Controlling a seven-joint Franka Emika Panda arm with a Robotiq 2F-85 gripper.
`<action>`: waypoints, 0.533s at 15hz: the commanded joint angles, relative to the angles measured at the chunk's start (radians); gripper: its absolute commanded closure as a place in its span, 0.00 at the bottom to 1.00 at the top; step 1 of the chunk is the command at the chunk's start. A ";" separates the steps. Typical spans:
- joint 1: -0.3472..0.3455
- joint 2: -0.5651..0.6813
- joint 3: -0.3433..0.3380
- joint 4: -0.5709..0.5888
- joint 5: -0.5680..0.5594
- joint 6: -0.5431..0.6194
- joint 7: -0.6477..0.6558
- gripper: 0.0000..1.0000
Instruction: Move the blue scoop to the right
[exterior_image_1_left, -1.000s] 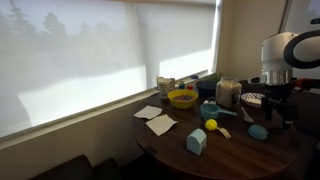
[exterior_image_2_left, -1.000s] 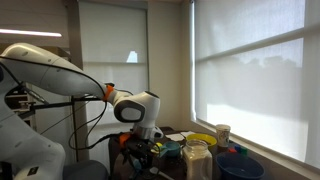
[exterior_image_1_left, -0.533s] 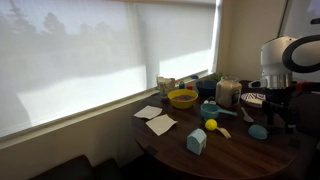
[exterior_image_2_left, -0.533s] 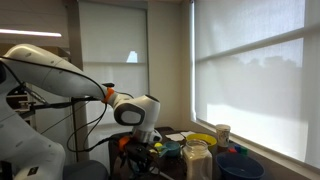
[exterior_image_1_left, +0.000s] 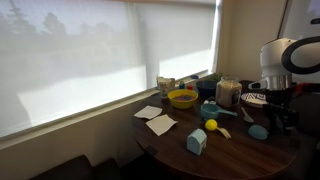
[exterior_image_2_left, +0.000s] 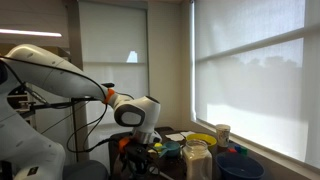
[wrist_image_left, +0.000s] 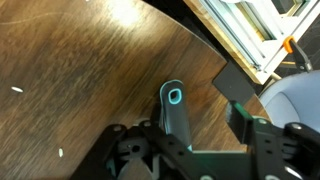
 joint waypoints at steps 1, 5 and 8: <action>-0.011 0.006 0.003 -0.004 0.001 -0.005 -0.018 0.38; -0.013 0.006 0.002 -0.002 0.002 -0.007 -0.018 0.53; -0.014 0.007 0.001 0.000 0.002 -0.006 -0.018 0.56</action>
